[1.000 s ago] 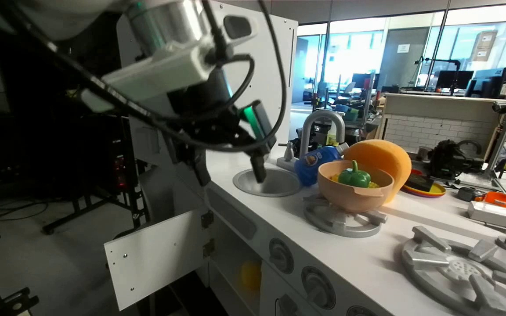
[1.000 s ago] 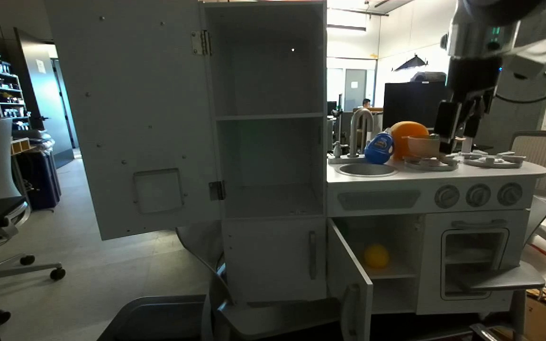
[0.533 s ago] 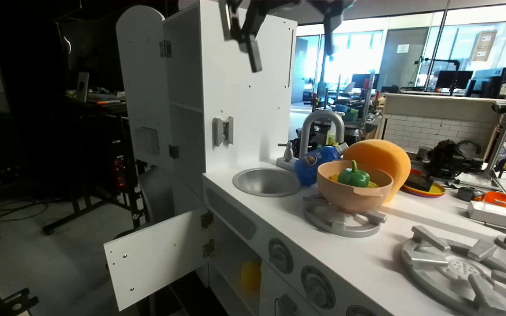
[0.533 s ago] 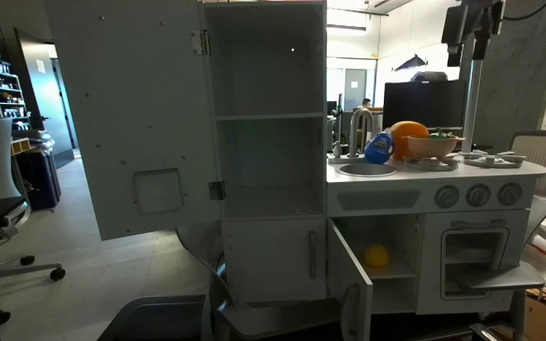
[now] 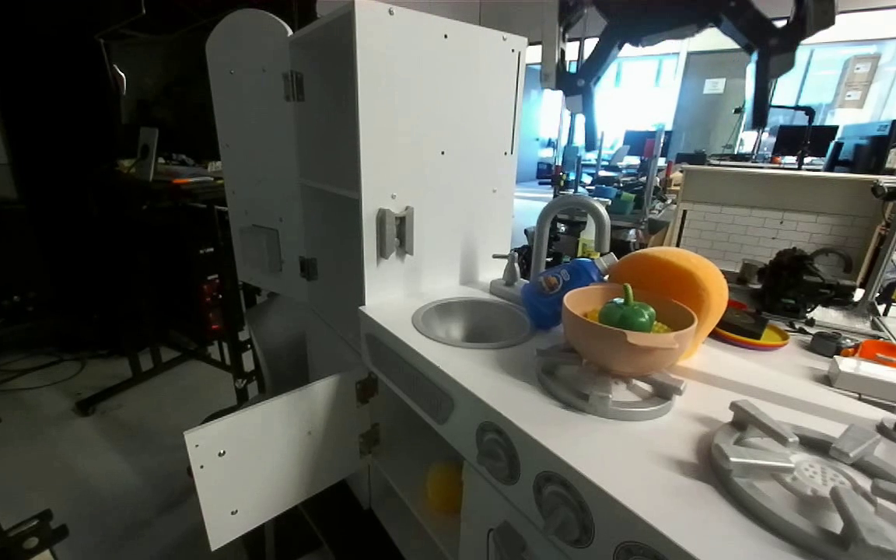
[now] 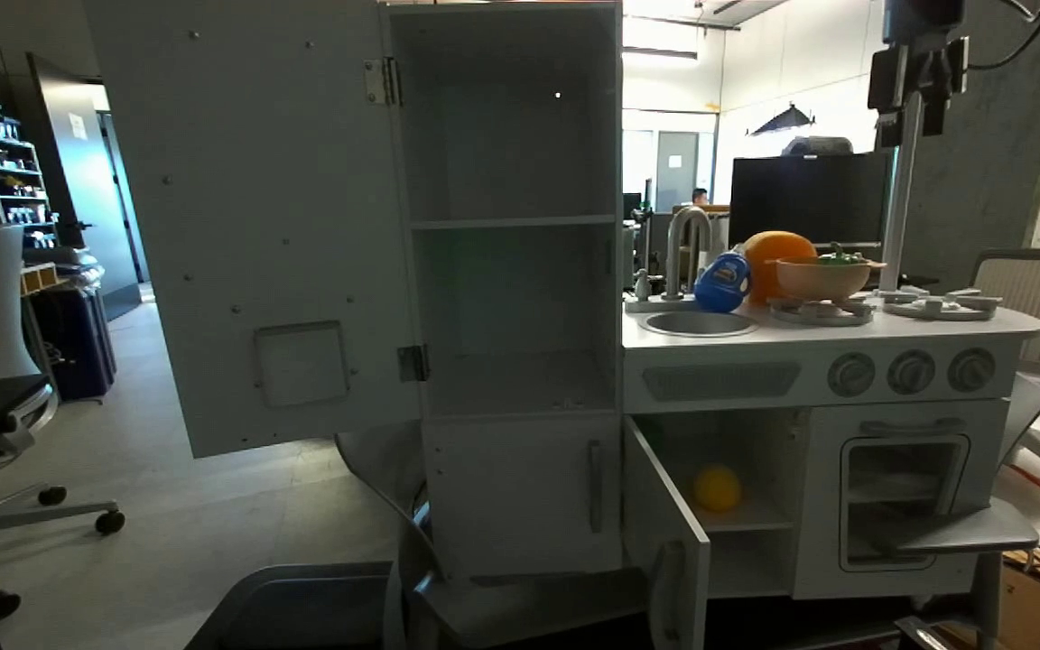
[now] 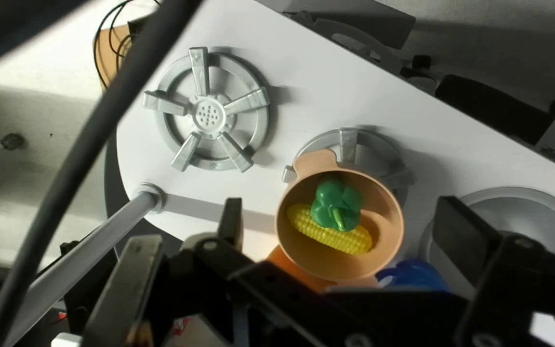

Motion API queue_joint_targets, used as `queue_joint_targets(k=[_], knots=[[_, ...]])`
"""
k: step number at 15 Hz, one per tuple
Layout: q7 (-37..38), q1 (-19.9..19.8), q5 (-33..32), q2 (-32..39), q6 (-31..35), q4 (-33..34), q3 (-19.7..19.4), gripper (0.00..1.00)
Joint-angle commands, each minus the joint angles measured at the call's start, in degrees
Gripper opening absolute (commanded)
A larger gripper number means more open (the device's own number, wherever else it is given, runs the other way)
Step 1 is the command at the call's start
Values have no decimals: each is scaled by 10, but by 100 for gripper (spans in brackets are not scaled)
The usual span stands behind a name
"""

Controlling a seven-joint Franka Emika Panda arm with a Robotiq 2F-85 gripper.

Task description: Remove the yellow sponge from the sink and place it inside the bottom cabinet, pick up the green pepper and put it inside the bottom cabinet.

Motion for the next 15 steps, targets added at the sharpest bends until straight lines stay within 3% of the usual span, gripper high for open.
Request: queue_joint_targets(k=[1,8,15], knots=[[-12,-61,-14,62,-67,107,58,100],[-29,-107,-9,141,-72,173,106,100],[-13,-103,-6,196,-37,181,135,100]])
